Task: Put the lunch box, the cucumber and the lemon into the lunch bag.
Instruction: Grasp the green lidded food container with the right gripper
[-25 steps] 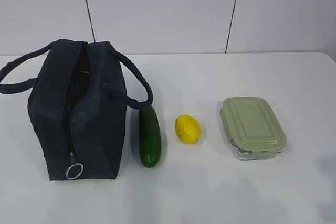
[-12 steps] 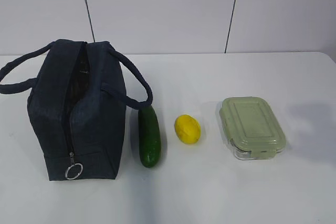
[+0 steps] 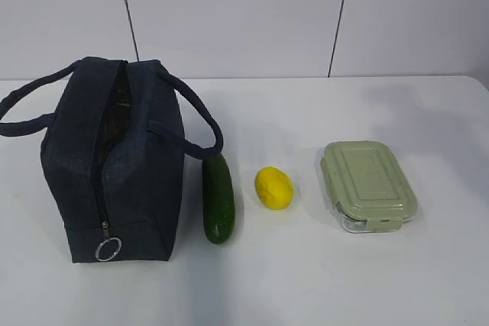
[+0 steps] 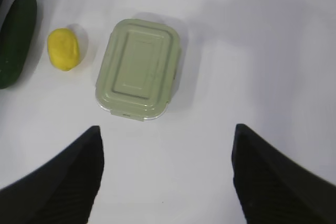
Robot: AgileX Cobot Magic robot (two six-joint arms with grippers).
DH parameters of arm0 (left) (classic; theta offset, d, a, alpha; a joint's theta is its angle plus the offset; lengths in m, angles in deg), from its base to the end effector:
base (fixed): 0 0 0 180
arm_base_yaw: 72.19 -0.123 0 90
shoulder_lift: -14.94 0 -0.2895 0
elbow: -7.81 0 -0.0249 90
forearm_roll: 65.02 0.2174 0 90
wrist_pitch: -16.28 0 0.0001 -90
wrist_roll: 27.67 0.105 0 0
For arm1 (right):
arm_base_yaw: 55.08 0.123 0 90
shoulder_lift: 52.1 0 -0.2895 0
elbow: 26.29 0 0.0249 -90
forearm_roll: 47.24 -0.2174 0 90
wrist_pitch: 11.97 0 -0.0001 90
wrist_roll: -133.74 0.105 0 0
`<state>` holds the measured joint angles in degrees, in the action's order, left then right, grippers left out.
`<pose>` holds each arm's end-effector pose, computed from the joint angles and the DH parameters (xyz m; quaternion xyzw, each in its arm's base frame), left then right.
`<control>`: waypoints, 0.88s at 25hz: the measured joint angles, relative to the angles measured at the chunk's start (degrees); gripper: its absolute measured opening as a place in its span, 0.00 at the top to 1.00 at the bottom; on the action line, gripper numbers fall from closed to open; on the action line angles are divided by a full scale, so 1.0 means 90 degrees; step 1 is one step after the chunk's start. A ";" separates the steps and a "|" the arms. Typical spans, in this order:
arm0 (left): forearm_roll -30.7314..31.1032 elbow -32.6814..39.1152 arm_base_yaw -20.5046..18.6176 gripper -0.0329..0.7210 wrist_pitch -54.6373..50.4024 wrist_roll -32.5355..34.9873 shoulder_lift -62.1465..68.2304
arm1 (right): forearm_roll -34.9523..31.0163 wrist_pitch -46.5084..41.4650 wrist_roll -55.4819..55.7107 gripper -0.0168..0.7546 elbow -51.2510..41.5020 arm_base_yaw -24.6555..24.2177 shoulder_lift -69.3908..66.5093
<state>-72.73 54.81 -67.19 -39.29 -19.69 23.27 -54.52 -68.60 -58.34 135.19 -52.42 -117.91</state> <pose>-0.0251 -0.0095 0.2722 0.0930 0.8165 -0.0525 0.5674 0.1605 0.0186 0.3524 -0.1056 0.9348 0.0341 0.3374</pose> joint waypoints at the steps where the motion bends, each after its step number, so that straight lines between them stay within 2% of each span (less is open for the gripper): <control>1: 0.0000 0.0000 0.0000 0.61 0.0004 0.0000 0.0000 | -0.0114 0.0000 -0.0113 0.26 0.0061 0.0000 -0.0193; 4: 0.0000 0.0003 0.0000 0.61 0.0004 0.0000 0.0000 | -0.0321 0.0000 -0.0462 0.26 0.0099 -0.0102 -0.0634; 7: 0.0000 0.0003 0.0000 0.61 0.0014 0.0000 0.0000 | -0.0904 -0.0010 -0.0930 0.26 0.0099 -0.0607 -0.0935; 10: 0.0000 0.0003 0.0000 0.61 0.0014 0.0000 0.0000 | -0.2266 -0.0092 -0.1882 0.26 0.0115 -0.1299 -0.1199; 13: 0.0000 0.0003 0.0000 0.61 0.0014 0.0000 0.0000 | -0.3170 -0.0475 -0.2814 0.26 0.0144 -0.1792 -0.1713; 17: 0.0000 0.0003 0.0000 0.61 0.0014 0.0000 0.0000 | -0.3554 -0.1038 -0.3433 0.26 0.0393 -0.1907 -0.2662; 22: 0.0000 0.0003 0.0000 0.61 0.0014 0.0000 0.0000 | -0.3819 -0.1288 -0.3776 0.26 0.0817 -0.2052 -0.3656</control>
<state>-72.73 54.84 -67.19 -39.16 -19.69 23.27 -88.89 -80.19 -92.33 142.55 -70.88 -150.81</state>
